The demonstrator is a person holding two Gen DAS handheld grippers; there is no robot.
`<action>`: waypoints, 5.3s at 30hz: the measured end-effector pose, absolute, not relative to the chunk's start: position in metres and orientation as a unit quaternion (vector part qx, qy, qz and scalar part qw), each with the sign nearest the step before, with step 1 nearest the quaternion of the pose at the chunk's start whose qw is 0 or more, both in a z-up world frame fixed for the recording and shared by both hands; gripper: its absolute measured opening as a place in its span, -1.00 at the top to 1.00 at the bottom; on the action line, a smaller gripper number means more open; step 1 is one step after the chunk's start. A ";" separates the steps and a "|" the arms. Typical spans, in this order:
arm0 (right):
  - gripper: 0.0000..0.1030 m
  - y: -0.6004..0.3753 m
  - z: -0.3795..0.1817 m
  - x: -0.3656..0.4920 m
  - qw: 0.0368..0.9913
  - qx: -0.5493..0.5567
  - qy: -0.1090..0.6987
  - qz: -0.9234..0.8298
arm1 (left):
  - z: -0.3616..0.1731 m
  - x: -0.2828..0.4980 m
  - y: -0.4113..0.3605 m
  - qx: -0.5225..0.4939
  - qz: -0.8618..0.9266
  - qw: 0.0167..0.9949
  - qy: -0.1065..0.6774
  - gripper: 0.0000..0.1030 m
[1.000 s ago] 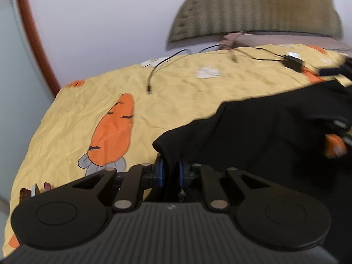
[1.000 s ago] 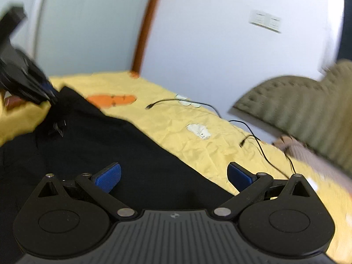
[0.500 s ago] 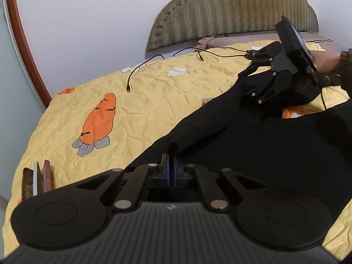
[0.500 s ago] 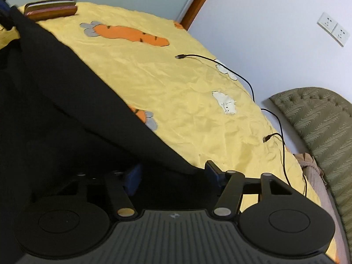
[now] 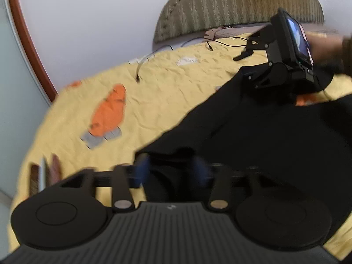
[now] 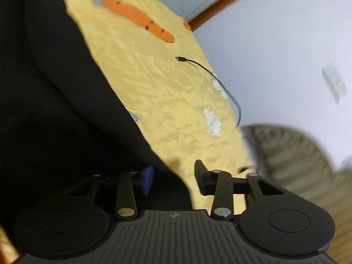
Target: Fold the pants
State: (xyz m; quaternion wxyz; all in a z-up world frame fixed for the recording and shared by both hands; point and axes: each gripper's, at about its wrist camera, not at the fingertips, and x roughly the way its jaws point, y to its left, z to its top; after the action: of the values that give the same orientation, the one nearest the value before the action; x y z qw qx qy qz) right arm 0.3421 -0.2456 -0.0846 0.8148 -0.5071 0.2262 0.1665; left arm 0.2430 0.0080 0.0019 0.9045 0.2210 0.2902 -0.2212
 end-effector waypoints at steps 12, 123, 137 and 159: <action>0.77 -0.240 -0.084 0.341 0.810 -0.476 0.279 0.197 | -0.037 0.263 -0.026 0.425 -0.282 0.832 0.216 0.34; -0.49 -0.574 0.010 0.069 0.921 0.266 0.221 -0.181 | -0.050 0.075 -0.178 0.199 -0.288 0.901 0.256 -0.86; 0.20 -0.652 -0.044 0.192 0.865 0.310 0.285 -0.273 | -0.051 0.067 -0.185 0.220 -0.298 0.905 0.211 -1.00; 0.89 -0.659 0.033 -0.018 0.885 0.346 0.153 -0.270 | -0.045 0.058 -0.178 0.215 -0.314 0.901 0.208 -1.00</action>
State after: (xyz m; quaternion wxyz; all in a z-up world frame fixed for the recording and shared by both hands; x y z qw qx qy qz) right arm -0.0183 -0.6591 0.0327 0.8853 0.3461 0.1530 -0.2704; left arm 0.0576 -0.1776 -0.0450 0.9009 0.2152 0.2082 -0.3144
